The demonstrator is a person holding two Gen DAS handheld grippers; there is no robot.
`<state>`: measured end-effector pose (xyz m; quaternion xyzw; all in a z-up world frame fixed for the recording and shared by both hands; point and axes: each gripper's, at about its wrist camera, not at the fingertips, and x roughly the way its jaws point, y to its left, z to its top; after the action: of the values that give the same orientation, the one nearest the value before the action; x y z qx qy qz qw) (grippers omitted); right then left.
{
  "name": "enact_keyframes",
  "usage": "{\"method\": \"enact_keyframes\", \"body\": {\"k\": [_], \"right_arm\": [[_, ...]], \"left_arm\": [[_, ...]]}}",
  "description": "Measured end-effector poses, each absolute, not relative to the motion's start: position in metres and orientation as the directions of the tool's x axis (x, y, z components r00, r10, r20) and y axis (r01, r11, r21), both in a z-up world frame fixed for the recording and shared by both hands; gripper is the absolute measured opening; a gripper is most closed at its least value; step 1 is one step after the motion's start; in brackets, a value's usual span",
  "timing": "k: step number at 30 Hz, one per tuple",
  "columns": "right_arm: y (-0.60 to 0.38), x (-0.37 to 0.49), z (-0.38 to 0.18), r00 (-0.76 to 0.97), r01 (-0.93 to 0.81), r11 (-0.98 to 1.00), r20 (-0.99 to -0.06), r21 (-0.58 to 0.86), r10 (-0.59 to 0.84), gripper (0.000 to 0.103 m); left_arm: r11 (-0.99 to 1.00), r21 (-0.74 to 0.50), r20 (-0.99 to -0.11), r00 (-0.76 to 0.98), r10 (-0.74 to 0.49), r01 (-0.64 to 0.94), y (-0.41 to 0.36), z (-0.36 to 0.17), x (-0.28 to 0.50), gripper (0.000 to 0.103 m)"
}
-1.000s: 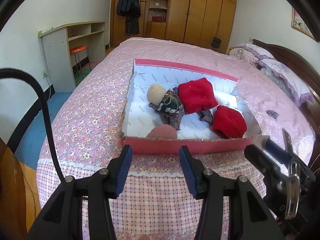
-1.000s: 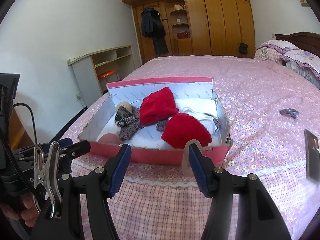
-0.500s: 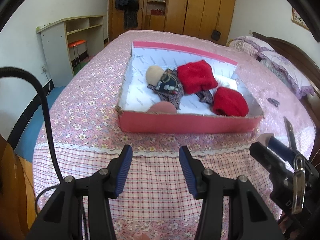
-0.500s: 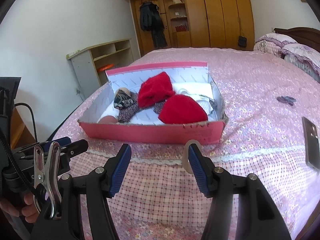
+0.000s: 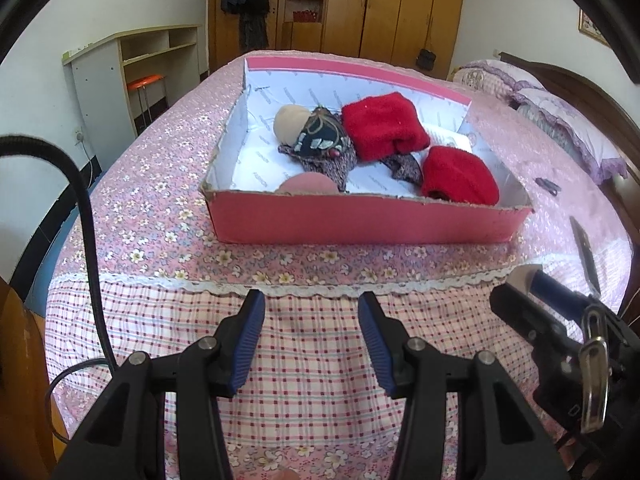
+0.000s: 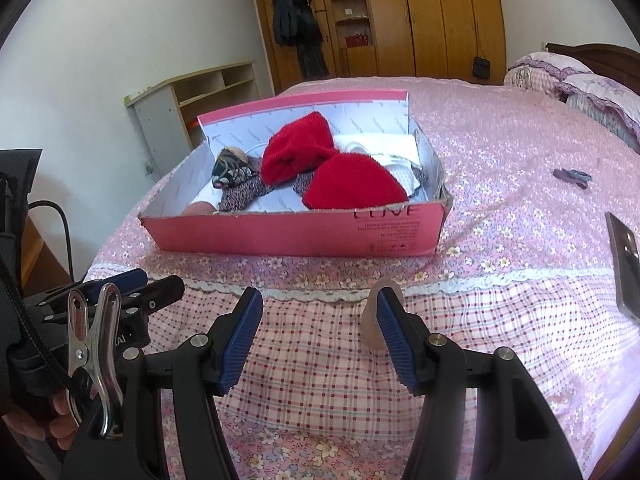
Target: Organize soft objects
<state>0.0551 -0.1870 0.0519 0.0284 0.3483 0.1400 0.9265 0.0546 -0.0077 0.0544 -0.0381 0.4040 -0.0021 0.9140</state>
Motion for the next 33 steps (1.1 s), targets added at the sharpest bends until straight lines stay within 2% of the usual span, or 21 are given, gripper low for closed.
{"method": "enact_keyframes", "body": {"k": [6,12,19,23,26,33], "right_arm": [[-0.189,0.058,0.058,0.723,-0.246,0.956,-0.626,0.159,0.29,0.06],[-0.18,0.082,0.099,0.707,-0.356,0.929,-0.62,0.105,0.341,0.06],[-0.165,0.141,0.114,0.593,-0.398,0.912,-0.731,0.098,0.337,0.06],[-0.16,0.194,0.11,0.405,-0.371,0.902,-0.836,0.221,0.371,0.06],[-0.158,0.218,0.107,0.315,-0.321,0.918,-0.888,0.233,0.336,0.06],[-0.165,0.21,0.103,0.202,-0.326,0.924,-0.941,0.198,0.273,0.06]], "left_arm": [[0.997,-0.073,-0.737,0.675,-0.036,-0.026,-0.008,0.052,0.055,0.051],[0.997,-0.07,-0.736,0.676,-0.035,-0.024,-0.008,0.053,0.056,0.051],[0.997,-0.073,-0.726,0.686,-0.041,-0.018,-0.008,0.057,0.057,0.051],[0.997,-0.073,-0.728,0.684,-0.041,-0.017,-0.007,0.056,0.058,0.051],[0.997,-0.073,-0.733,0.679,-0.043,-0.016,-0.007,0.055,0.059,0.051],[0.997,-0.081,-0.73,0.682,-0.052,-0.011,-0.006,0.054,0.06,0.051]]}}
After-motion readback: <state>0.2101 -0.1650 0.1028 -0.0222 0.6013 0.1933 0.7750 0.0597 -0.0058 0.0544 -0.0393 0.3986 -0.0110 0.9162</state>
